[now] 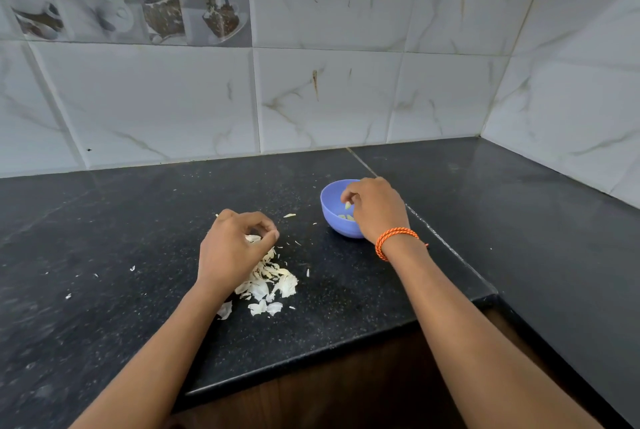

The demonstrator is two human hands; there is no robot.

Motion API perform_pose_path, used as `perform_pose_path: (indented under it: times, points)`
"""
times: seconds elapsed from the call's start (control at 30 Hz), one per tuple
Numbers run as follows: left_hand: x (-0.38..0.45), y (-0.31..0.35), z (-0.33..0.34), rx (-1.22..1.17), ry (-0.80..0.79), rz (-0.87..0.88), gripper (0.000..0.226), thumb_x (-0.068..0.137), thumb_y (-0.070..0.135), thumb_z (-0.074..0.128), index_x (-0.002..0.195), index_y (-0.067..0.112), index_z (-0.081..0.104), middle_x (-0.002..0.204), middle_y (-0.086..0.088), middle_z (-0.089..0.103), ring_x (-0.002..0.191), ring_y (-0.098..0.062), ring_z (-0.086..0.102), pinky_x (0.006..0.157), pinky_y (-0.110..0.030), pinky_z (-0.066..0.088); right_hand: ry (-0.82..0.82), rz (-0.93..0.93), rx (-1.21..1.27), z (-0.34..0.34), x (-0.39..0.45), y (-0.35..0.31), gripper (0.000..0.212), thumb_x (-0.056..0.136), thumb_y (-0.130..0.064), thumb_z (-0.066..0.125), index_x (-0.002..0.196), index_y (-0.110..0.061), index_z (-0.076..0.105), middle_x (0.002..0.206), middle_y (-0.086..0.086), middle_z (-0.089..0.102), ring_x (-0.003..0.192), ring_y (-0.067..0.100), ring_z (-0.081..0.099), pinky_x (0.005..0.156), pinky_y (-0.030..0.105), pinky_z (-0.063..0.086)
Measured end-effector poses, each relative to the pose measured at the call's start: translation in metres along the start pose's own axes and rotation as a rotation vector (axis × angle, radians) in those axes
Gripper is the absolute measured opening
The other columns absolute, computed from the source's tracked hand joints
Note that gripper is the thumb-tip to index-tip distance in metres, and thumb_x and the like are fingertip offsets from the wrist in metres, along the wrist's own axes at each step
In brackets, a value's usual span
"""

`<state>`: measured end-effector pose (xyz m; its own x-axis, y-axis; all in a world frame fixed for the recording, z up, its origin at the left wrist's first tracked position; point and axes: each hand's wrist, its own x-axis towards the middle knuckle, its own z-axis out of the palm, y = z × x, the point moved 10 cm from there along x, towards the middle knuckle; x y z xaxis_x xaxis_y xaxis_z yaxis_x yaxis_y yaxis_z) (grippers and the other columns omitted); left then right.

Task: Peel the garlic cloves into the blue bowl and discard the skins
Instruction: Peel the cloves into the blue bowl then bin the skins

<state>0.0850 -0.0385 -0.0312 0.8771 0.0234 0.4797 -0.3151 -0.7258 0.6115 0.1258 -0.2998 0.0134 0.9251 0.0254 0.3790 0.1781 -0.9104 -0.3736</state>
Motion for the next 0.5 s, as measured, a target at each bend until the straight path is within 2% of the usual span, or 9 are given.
perform_pose_path:
  times: [0.1, 0.2, 0.27, 0.4, 0.47, 0.5]
  points:
    - [0.002, -0.003, 0.0, -0.049, -0.001, 0.002, 0.015, 0.093, 0.032, 0.081, 0.092, 0.046, 0.077, 0.088, 0.034, 0.071, 0.094, 0.002, 0.056, 0.07, -0.031, 0.044, 0.027, 0.041, 0.015, -0.008, 0.0, 0.009, 0.038, 0.097, 0.001, 0.053, 0.104, -0.024, 0.08, 0.11, 0.001, 0.073, 0.105, 0.024, 0.065, 0.086, 0.035, 0.052]
    - [0.003, -0.005, -0.003, -0.151, 0.022, -0.004, 0.018, 0.094, 0.027, 0.082, 0.1, 0.044, 0.081, 0.083, 0.027, 0.075, 0.089, 0.0, 0.067, 0.075, -0.033, 0.053, 0.086, 0.038, 0.074, -0.015, 0.003, 0.011, 0.033, 0.095, 0.001, 0.054, 0.092, -0.02, 0.079, 0.097, -0.003, 0.069, 0.09, 0.022, 0.064, 0.076, 0.032, 0.05]
    - [0.004, -0.008, -0.005, -0.212, 0.036, -0.015, 0.017, 0.097, 0.027, 0.079, 0.103, 0.042, 0.083, 0.08, 0.021, 0.077, 0.082, -0.002, 0.071, 0.073, -0.032, 0.054, 0.107, 0.004, 0.115, -0.017, 0.004, 0.007, 0.03, 0.093, 0.002, 0.055, 0.088, -0.018, 0.077, 0.094, -0.002, 0.067, 0.085, 0.022, 0.064, 0.075, 0.033, 0.053]
    - [0.005, -0.01, -0.016, -0.321, 0.094, -0.03, 0.017, 0.1, 0.015, 0.074, 0.098, 0.029, 0.084, 0.08, 0.013, 0.08, 0.067, 0.001, 0.067, 0.065, -0.023, 0.045, 0.065, -0.025, 0.141, -0.015, 0.006, -0.005, 0.036, 0.103, -0.002, 0.046, 0.111, -0.016, 0.079, 0.105, 0.003, 0.073, 0.094, 0.023, 0.066, 0.087, 0.036, 0.055]
    - [0.005, -0.013, -0.022, -0.411, 0.129, -0.053, 0.018, 0.102, 0.011, 0.071, 0.099, 0.023, 0.084, 0.079, 0.006, 0.08, 0.059, 0.001, 0.062, 0.06, -0.016, 0.044, 0.013, -0.036, 0.132, -0.009, 0.01, -0.008, 0.041, 0.101, 0.004, 0.044, 0.117, -0.013, 0.078, 0.115, 0.01, 0.073, 0.102, 0.027, 0.068, 0.091, 0.038, 0.056]
    - [0.005, -0.016, -0.024, -0.45, 0.138, -0.061, 0.018, 0.103, 0.01, 0.07, 0.1, 0.023, 0.083, 0.079, 0.003, 0.08, 0.059, -0.001, 0.061, 0.06, -0.018, 0.046, -0.009, -0.042, 0.133, -0.006, 0.01, -0.01, 0.044, 0.098, 0.009, 0.044, 0.116, -0.012, 0.078, 0.115, 0.011, 0.072, 0.103, 0.027, 0.068, 0.09, 0.037, 0.056]
